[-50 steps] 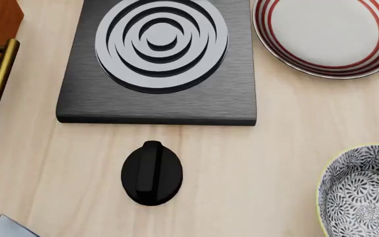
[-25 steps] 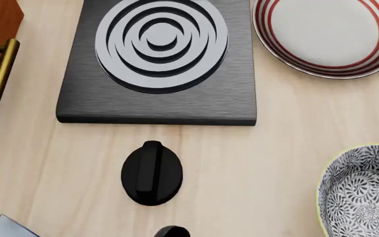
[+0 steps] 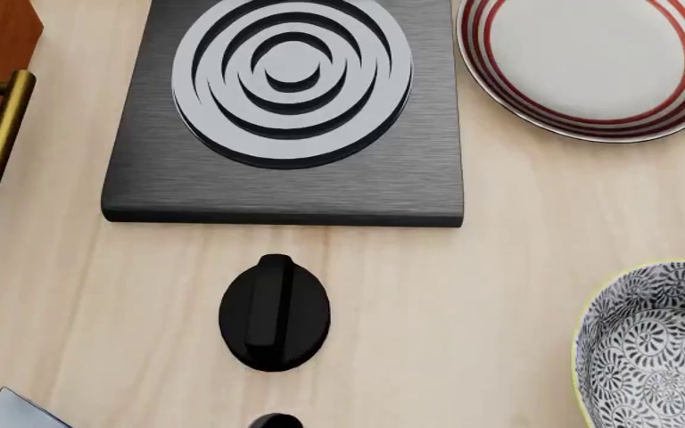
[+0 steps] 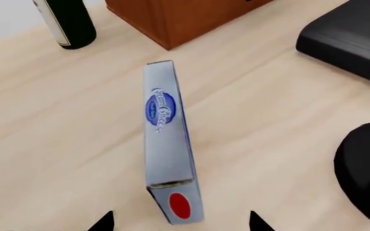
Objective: Pick up the cream cheese and put it in the bowl.
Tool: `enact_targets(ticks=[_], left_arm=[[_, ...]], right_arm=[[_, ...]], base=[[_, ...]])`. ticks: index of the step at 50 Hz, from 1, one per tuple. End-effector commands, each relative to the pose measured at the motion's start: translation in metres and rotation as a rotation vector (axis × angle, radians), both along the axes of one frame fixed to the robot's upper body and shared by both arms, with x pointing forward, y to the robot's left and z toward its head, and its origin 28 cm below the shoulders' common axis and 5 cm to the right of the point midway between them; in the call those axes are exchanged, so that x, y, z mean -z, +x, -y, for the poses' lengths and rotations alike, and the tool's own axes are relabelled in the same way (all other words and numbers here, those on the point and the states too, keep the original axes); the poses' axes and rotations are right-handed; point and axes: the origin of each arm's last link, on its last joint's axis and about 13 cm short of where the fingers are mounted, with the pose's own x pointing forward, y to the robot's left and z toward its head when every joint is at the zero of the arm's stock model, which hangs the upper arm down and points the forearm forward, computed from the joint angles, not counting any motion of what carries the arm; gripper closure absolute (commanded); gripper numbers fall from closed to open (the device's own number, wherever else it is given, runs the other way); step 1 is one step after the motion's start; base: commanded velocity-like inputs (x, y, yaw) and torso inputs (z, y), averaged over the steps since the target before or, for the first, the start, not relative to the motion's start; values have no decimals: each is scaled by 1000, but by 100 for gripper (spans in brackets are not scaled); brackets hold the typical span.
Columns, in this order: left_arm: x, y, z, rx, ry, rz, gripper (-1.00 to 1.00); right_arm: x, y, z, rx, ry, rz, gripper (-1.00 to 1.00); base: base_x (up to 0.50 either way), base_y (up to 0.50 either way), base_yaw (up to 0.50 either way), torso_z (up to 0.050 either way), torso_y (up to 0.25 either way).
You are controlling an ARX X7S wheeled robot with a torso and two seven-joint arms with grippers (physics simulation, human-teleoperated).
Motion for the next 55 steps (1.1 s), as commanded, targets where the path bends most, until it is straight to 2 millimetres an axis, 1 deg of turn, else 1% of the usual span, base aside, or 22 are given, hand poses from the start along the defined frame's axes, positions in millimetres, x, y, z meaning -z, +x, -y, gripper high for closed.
enact_targets(ticks=[1, 5, 10, 18, 23, 26, 40, 52, 53, 55], left_arm=[[3, 0, -3, -8, -7, -3, -100], [4, 1, -4, -9, -10, -6, -100], [6, 1, -5, -14, -11, -8, -100], [7, 2, -8, -18, -19, -10, -100], [8, 2, -8, -19, -20, -11, -100], [8, 2, -9, -21, -20, -9, -100], [10, 3, -14, -32, -31, -8, -100], [11, 1, -16, -35, -38, -5, -100], [11, 1, -17, -35, -38, -4, -100], [11, 1, -17, -35, -40, -3, -100]], right_arm=[[1, 0, -5, -3, -25, 3, -100], [2, 1, -7, -6, -36, 6, -100], [2, 9, -8, 10, -42, 0, -100], [2, 18, -10, 27, -50, -4, -100], [1, 34, -12, 53, -61, -20, -100], [2, 39, -15, 56, -75, -27, -100], [8, 36, -26, 12, -119, -35, -100], [5, 31, -31, -10, -123, -20, -100], [5, 32, -31, -8, -119, -20, 100], [5, 31, -30, -16, -115, -19, 100]], base=[[0, 0, 0, 0, 0], [0, 0, 0, 0, 0], [0, 0, 0, 0, 0], [0, 0, 0, 0, 0], [0, 0, 0, 0, 0], [0, 0, 0, 0, 0], [0, 0, 0, 0, 0], [0, 0, 0, 0, 0], [0, 0, 0, 0, 0], [0, 0, 0, 0, 0]])
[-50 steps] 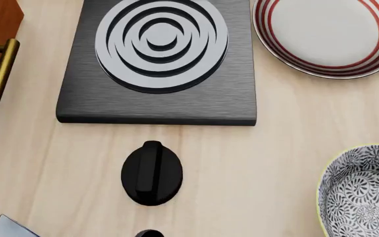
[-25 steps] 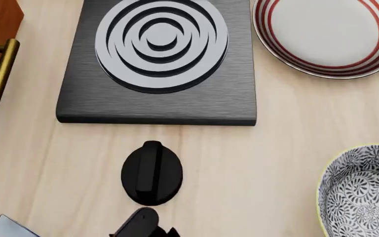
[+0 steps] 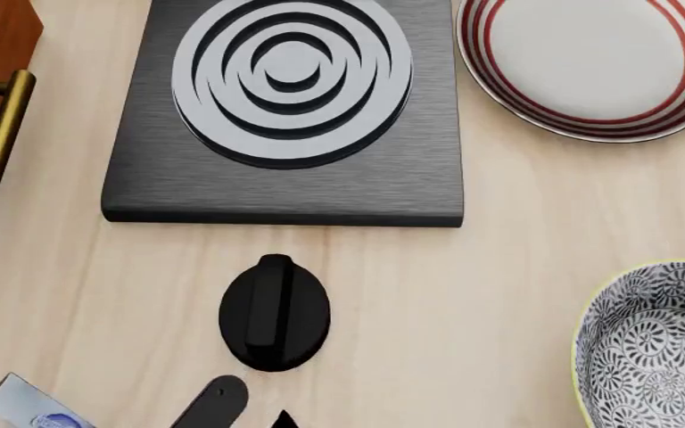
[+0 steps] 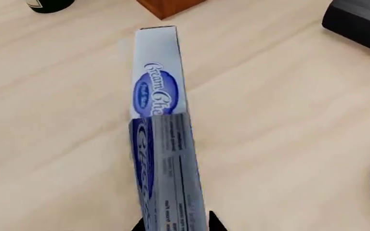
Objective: Pick up the cream cheese and put it in the bowl.
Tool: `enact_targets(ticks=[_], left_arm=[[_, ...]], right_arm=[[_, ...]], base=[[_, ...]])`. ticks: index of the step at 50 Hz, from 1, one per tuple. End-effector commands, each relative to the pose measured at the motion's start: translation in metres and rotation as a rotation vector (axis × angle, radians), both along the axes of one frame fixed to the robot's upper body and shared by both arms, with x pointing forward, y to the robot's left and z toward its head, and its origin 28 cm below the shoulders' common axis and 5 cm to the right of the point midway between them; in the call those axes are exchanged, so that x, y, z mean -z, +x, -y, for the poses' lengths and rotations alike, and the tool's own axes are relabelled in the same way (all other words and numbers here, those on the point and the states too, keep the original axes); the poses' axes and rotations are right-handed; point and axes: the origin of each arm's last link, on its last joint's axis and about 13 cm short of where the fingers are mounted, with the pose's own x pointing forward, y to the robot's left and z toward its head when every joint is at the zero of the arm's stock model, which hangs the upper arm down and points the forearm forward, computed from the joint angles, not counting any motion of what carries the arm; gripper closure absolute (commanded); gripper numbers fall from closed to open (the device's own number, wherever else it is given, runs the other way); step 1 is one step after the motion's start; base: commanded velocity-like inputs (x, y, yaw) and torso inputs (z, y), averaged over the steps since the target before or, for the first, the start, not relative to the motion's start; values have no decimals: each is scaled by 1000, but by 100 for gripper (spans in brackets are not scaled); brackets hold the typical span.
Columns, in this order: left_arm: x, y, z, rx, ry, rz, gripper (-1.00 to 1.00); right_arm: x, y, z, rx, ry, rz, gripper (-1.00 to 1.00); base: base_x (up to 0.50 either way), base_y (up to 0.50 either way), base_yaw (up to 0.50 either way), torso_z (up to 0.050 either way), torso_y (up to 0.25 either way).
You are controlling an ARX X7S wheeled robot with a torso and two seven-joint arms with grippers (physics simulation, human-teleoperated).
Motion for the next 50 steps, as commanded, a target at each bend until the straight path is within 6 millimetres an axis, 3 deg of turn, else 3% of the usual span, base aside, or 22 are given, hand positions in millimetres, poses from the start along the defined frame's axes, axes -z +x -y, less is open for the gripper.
enact_targets(ticks=[1, 18, 37, 50], left_arm=[[0, -1, -2, -3, -6, 4, -100], [-1, -4, 1, 2, 7, 6, -100], [-1, -5, 2, -1, 8, 9, -100], [-2, -2, 3, 5, 10, 7, -100]], right_arm=[[-1, -2, -3, -13, -1, 9, 100], [-5, -2, 4, 9, 41, 31, 100], [-58, -20, 32, 101, 195, 170, 100], [-93, -29, 67, 264, 329, 217, 100]], base=[[0, 0, 0, 0, 0], [0, 0, 0, 0, 0], [0, 0, 0, 0, 0], [0, 0, 0, 0, 0]])
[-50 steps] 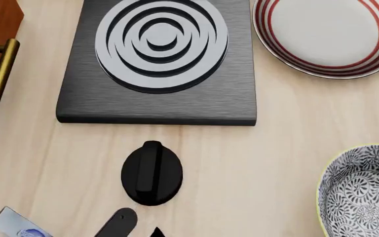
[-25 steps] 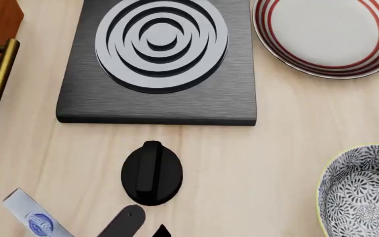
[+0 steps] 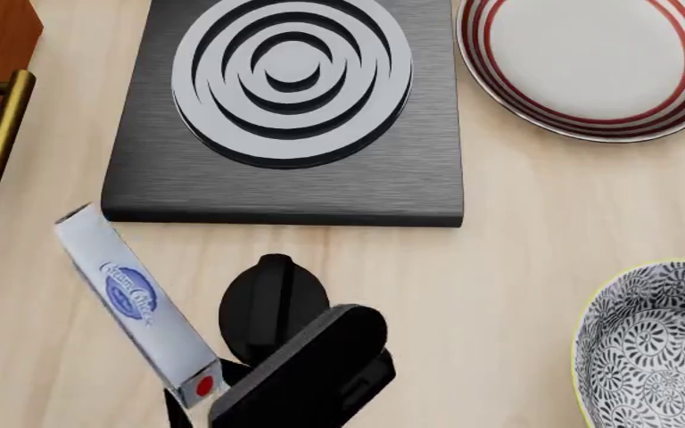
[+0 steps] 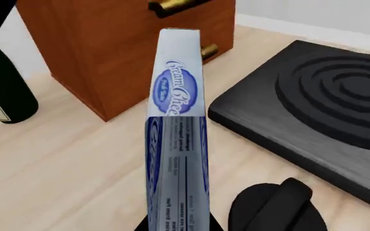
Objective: Pick up the cream cheese and put it in the bowl.
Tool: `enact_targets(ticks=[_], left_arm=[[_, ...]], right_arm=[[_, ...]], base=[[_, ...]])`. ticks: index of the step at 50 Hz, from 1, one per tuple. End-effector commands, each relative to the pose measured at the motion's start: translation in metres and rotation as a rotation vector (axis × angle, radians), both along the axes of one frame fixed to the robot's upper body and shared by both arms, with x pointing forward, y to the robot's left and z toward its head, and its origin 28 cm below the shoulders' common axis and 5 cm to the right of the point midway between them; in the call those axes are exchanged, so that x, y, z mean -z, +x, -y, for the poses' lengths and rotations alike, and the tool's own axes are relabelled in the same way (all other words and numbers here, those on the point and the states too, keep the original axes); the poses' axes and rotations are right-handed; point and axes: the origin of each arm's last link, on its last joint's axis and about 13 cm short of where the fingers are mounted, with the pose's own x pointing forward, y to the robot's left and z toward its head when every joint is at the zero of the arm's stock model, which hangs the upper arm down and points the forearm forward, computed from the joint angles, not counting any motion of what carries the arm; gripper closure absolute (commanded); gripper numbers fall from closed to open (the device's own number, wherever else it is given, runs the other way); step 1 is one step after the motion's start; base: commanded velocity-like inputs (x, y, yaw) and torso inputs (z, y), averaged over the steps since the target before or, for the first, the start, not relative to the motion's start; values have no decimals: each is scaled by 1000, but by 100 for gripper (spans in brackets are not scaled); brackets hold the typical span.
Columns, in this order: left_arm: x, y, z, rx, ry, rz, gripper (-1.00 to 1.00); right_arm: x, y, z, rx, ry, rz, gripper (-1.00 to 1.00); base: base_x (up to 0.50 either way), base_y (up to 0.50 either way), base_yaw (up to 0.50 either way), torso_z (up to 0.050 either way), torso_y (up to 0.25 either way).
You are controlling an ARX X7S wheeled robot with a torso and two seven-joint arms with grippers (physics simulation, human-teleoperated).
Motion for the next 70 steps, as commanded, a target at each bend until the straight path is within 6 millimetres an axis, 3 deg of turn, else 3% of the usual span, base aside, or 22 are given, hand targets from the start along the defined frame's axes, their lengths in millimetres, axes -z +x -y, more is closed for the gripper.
enact_targets(ticks=[1, 7, 9, 10, 12, 28, 70], left_arm=[[0, 2, 2, 5, 2, -3, -100], [-2, 1, 4, 11, 6, 1, -100], [-4, 1, 5, 18, -2, 5, -100], [-3, -1, 9, 35, 6, 5, -100], [-3, -2, 10, 36, 8, 3, -100], [-3, -2, 13, 48, 18, 5, -100], [-1, -2, 18, 75, 18, 1, -100]], right_arm=[[-31, -9, 29, 131, 116, 65, 100], [-44, -18, 43, 195, 137, 86, 100], [-51, -25, 49, 224, 135, 93, 100], [-61, -33, 69, 364, 143, 139, 100], [-65, -44, 69, 319, 152, 118, 100], [-78, -88, 104, 536, 131, 174, 100], [-74, -128, 136, 785, 152, 157, 100]], base=[[0, 0, 0, 0, 0], [0, 0, 0, 0, 0], [0, 0, 0, 0, 0], [0, 0, 0, 0, 0], [0, 0, 0, 0, 0], [0, 0, 0, 0, 0], [0, 0, 0, 0, 0]])
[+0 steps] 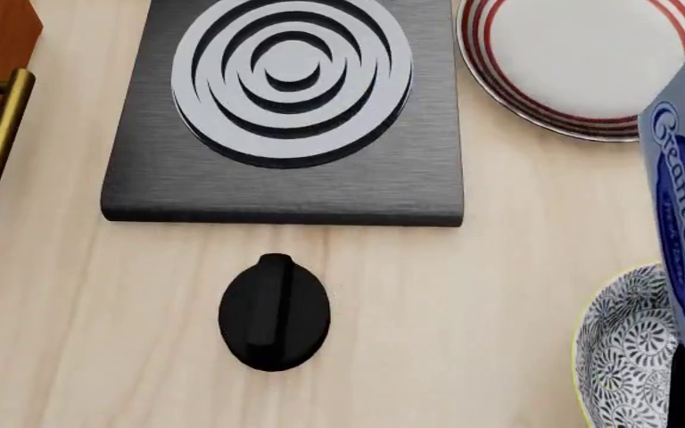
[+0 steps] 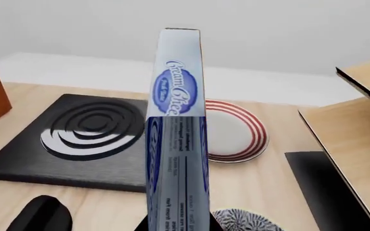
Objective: Pick up the cream cheese and put it in the bowl.
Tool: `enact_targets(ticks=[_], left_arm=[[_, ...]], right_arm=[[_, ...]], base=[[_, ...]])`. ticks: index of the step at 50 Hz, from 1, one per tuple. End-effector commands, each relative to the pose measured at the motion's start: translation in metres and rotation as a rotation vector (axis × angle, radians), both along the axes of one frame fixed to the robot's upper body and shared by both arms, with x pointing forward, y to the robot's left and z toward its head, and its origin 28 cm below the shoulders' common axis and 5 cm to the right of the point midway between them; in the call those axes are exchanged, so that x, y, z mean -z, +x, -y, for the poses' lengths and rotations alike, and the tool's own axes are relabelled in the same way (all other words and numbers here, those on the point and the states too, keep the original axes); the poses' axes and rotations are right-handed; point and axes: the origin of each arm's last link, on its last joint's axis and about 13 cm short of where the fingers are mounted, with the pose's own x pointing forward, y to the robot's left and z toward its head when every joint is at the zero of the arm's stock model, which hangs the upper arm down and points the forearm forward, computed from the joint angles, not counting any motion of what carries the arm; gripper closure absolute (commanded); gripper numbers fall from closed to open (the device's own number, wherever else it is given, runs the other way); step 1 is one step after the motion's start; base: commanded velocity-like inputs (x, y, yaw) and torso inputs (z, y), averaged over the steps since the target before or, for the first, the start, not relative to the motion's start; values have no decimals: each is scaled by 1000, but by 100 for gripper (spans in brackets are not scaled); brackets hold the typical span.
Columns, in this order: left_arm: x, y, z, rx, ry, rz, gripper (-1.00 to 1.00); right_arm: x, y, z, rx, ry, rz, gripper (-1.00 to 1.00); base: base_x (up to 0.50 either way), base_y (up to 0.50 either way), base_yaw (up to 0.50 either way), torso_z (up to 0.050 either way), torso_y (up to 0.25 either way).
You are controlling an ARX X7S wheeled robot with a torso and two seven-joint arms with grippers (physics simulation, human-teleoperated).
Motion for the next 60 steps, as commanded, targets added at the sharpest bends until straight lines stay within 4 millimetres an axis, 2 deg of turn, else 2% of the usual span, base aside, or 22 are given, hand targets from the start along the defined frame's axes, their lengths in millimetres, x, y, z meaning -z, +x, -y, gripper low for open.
enact_targets(ticks=[1, 15, 22, 42, 60], left_arm=[[2, 0, 1, 6, 0, -3, -100], [2, 0, 2, 9, 0, -3, -100], [2, 2, 3, 9, 6, 0, -100], [8, 9, 4, 3, 17, -15, -100], [9, 12, 3, -7, 16, -21, -100]], right_arm=[[3, -9, 9, 79, 6, -23, 100], [7, -10, 12, 149, -22, -131, 100], [11, -4, 13, 190, -45, -204, 100], [25, 8, 12, 207, -69, -346, 100], [29, 13, 9, 201, -72, -424, 100]], base=[[0, 0, 0, 0, 0], [0, 0, 0, 0, 1], [0, 0, 0, 0, 0], [0, 0, 0, 0, 1], [0, 0, 0, 0, 1]])
